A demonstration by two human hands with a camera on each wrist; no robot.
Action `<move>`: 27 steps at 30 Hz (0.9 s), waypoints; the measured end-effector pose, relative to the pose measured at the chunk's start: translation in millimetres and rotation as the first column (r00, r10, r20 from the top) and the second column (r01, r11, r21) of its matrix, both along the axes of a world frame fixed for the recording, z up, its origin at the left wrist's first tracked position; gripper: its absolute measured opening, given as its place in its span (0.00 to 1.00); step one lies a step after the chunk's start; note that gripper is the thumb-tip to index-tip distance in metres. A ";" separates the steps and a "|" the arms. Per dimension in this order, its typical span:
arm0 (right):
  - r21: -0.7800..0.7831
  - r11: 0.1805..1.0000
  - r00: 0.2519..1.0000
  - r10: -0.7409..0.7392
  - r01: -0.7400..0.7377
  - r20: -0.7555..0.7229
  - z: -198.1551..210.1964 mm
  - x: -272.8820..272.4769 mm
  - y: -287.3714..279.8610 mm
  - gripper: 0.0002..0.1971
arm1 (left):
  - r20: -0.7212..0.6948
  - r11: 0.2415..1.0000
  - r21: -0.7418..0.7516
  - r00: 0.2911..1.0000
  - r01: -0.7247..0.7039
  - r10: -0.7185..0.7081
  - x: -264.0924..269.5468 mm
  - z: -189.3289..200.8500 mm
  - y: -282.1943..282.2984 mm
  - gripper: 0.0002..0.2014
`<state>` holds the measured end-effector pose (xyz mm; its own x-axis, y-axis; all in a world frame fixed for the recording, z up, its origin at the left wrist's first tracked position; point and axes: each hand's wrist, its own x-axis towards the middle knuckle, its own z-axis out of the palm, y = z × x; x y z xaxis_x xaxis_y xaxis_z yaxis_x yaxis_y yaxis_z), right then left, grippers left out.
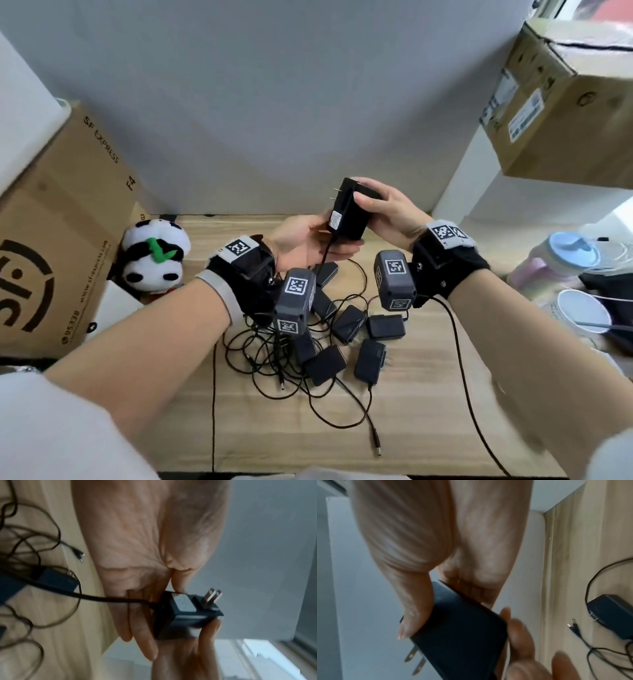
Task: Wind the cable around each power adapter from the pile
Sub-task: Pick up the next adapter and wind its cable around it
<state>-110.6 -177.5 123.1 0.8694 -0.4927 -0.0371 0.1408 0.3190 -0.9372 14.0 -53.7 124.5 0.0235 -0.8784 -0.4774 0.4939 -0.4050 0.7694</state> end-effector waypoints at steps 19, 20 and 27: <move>-0.024 0.985 0.948 0.160 -0.173 -0.275 -21.7 -3.9 40.5 0.44 | -0.036 0.906 -0.134 0.916 -0.401 0.400 18.0 11.9 -8.0 0.20; -0.036 0.979 0.935 0.178 -0.199 -0.306 -24.1 -3.9 43.9 0.39 | -0.026 0.908 -0.150 0.919 -0.392 0.393 18.0 12.4 -8.5 0.17; -0.035 0.985 0.921 0.144 -0.168 -0.362 -25.7 -13.1 47.7 0.10 | 0.042 0.837 -0.276 0.865 -0.472 0.501 23.4 19.1 -6.2 0.07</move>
<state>-123.7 -129.8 97.3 0.8705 -0.3634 -0.3319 -0.2535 0.2470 -0.9353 37.4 -59.9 143.5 0.5174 -0.8282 -0.2155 0.4851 0.0764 0.8711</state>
